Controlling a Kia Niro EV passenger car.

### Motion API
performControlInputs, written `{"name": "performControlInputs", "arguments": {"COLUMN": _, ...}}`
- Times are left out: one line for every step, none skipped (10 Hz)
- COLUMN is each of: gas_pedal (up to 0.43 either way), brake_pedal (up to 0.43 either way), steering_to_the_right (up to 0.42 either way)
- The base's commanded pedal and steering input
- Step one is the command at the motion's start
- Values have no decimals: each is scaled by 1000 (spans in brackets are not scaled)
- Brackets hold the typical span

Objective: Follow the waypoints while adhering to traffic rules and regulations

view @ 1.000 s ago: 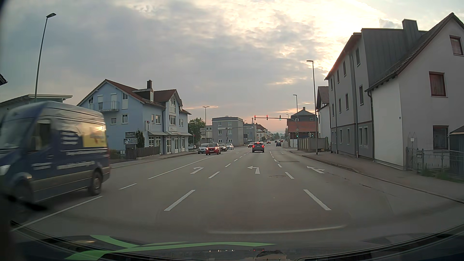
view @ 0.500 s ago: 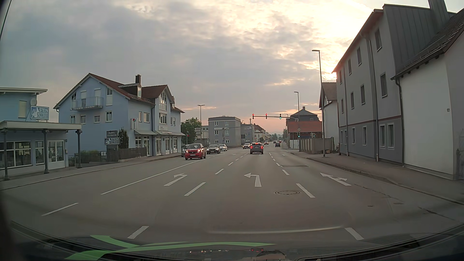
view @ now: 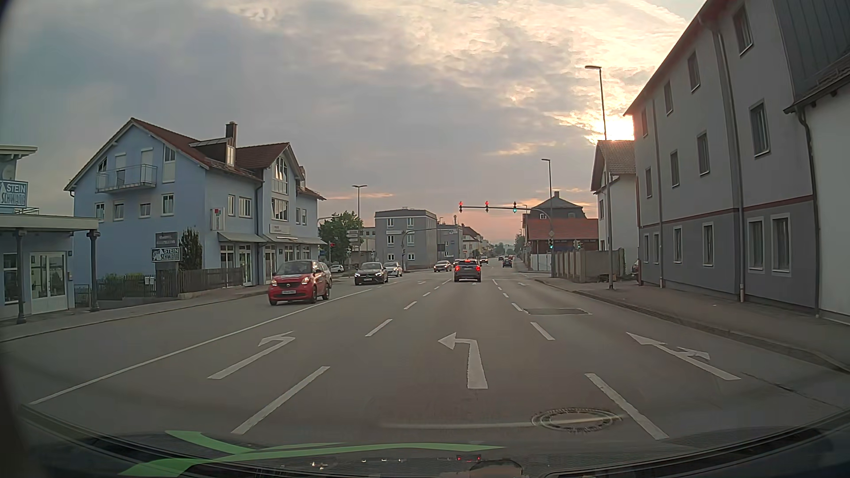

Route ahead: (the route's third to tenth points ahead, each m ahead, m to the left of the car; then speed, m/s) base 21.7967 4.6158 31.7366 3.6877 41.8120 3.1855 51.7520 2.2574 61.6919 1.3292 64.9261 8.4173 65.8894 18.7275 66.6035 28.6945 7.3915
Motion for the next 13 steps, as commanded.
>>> {"name": "performControlInputs", "arguments": {"gas_pedal": 0, "brake_pedal": 195, "steering_to_the_right": 5}}
{"name": "performControlInputs", "arguments": {"gas_pedal": 0, "brake_pedal": 183, "steering_to_the_right": 5}}
{"name": "performControlInputs", "arguments": {"gas_pedal": 0, "brake_pedal": 177, "steering_to_the_right": 5}}
{"name": "performControlInputs", "arguments": {"gas_pedal": 0, "brake_pedal": 171, "steering_to_the_right": 5}}
{"name": "performControlInputs", "arguments": {"gas_pedal": 0, "brake_pedal": 171, "steering_to_the_right": 4}}
{"name": "performControlInputs", "arguments": {"gas_pedal": 0, "brake_pedal": 165, "steering_to_the_right": 4}}
{"name": "performControlInputs", "arguments": {"gas_pedal": 0, "brake_pedal": 159, "steering_to_the_right": 4}}
{"name": "performControlInputs", "arguments": {"gas_pedal": 0, "brake_pedal": 152, "steering_to_the_right": 5}}
{"name": "performControlInputs", "arguments": {"gas_pedal": 0, "brake_pedal": 159, "steering_to_the_right": 5}}
{"name": "performControlInputs", "arguments": {"gas_pedal": 0, "brake_pedal": 165, "steering_to_the_right": 5}}
{"name": "performControlInputs", "arguments": {"gas_pedal": 0, "brake_pedal": 171, "steering_to_the_right": 4}}
{"name": "performControlInputs", "arguments": {"gas_pedal": 0, "brake_pedal": 177, "steering_to_the_right": 4}}
{"name": "performControlInputs", "arguments": {"gas_pedal": 0, "brake_pedal": 183, "steering_to_the_right": 4}}
